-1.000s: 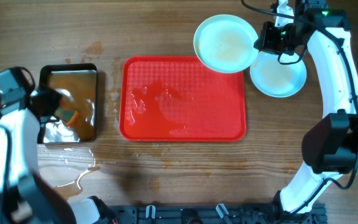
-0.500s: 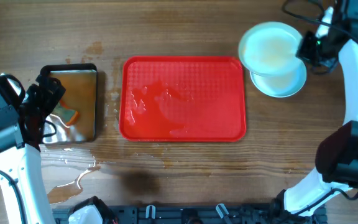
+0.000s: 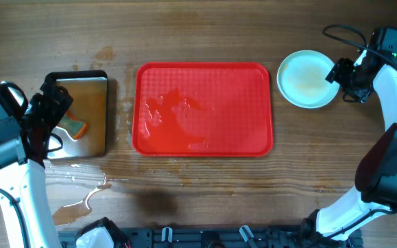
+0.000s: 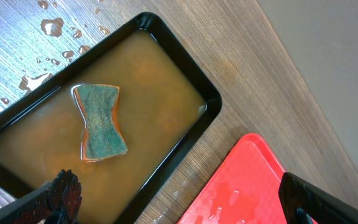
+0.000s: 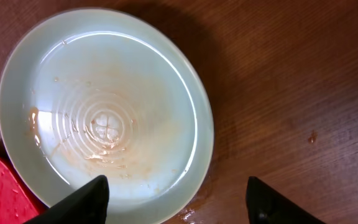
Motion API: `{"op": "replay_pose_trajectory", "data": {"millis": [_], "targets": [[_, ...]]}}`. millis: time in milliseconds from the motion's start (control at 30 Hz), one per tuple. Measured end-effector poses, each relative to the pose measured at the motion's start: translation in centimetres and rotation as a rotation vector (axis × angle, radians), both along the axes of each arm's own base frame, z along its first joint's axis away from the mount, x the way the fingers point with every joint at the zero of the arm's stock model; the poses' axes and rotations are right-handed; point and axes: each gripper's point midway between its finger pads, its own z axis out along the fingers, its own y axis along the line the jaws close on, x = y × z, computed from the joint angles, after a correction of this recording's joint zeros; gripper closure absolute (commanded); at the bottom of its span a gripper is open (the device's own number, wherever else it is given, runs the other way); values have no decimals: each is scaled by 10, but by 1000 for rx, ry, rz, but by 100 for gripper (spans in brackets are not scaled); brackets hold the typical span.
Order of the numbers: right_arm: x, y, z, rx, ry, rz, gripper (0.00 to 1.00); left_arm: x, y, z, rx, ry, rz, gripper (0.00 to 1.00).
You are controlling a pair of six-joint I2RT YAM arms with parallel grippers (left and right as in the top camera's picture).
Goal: Clean dirty plates on tray and stack at the side
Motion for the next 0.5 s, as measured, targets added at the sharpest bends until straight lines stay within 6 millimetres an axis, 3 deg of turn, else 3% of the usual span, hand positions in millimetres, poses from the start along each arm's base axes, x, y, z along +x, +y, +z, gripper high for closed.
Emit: {"op": "replay_pose_trajectory", "data": {"millis": [133,233,300,333,367,400,500], "targets": [[-13,15,8,70,33,21,27,0,0,0,0,0,0,0],[-26,44,64,156,-79,118,27,0,0,0,0,0,0,0],[-55,68,122,181,-174,194,25,0,0,0,0,0,0,0],[-70,77,145,175,-216,230,16,0,0,0,0,0,0,0],[-85,87,163,168,-247,268,1,0,0,0,0,0,0,0],[-102,98,176,166,-261,309,0,0,0,0,0,0,0,0],[-135,119,181,194,-212,364,0,0,0,0,-1,1,0,0]]}}
